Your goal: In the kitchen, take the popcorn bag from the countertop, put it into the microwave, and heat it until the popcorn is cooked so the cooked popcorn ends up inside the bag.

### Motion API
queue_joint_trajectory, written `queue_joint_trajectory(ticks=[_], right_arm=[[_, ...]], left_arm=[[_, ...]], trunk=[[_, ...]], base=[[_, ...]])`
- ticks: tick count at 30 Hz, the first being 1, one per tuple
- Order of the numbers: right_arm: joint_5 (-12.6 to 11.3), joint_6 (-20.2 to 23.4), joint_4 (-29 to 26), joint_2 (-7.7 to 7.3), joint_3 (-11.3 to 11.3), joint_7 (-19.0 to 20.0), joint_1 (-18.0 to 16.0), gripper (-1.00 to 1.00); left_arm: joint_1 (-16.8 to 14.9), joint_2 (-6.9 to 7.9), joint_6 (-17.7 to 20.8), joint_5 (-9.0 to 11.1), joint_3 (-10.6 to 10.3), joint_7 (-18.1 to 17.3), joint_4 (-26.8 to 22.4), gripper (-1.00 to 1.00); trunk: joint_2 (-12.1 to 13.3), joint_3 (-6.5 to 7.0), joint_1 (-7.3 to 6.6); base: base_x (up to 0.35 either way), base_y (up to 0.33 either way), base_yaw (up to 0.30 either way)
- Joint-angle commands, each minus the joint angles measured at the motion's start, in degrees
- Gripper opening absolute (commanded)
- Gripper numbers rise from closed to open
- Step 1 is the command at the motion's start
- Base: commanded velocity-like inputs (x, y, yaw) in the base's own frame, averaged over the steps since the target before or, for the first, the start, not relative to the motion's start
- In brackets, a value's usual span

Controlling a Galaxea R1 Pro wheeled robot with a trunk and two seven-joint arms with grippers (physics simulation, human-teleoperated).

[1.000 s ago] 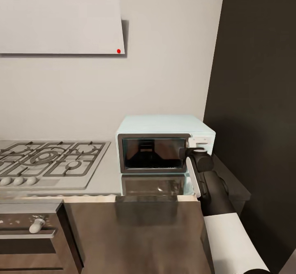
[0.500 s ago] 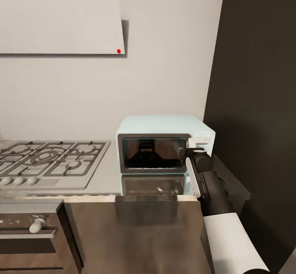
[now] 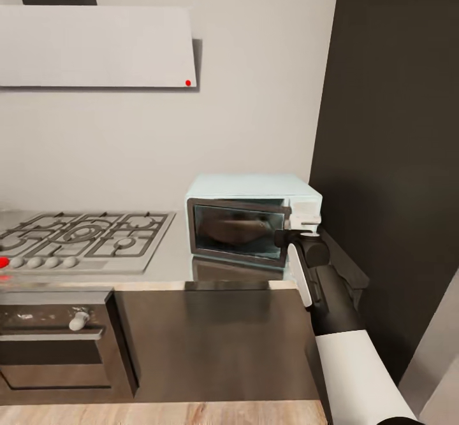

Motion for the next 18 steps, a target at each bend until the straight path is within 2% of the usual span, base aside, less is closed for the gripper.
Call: queue_joint_trajectory(ticks=[1,13,18], right_arm=[[1.9,0.7,0.0,0.0,0.0,-0.6,0.0,-1.0],[1.8,0.7,0.0,0.0,0.1,-0.6,0.0,-1.0],[1.8,0.7,0.0,0.0,0.1,-0.6,0.0,-1.0]], left_arm=[[0.0,-0.01,-0.1,0.4,0.0,0.0,-0.1,1.0],[0.0,-0.01,-0.1,0.5,0.1,0.0,-0.1,1.0],[0.0,-0.01,-0.1,0.6,0.2,0.0,-0.1,1.0]], trunk=[[0.0,-0.06,-0.03],[0.0,-0.06,-0.03],[0.0,-0.06,-0.03]], base=[[-0.25,0.0,0.0],[-0.227,0.0,0.0],[-0.077,0.0,0.0]])
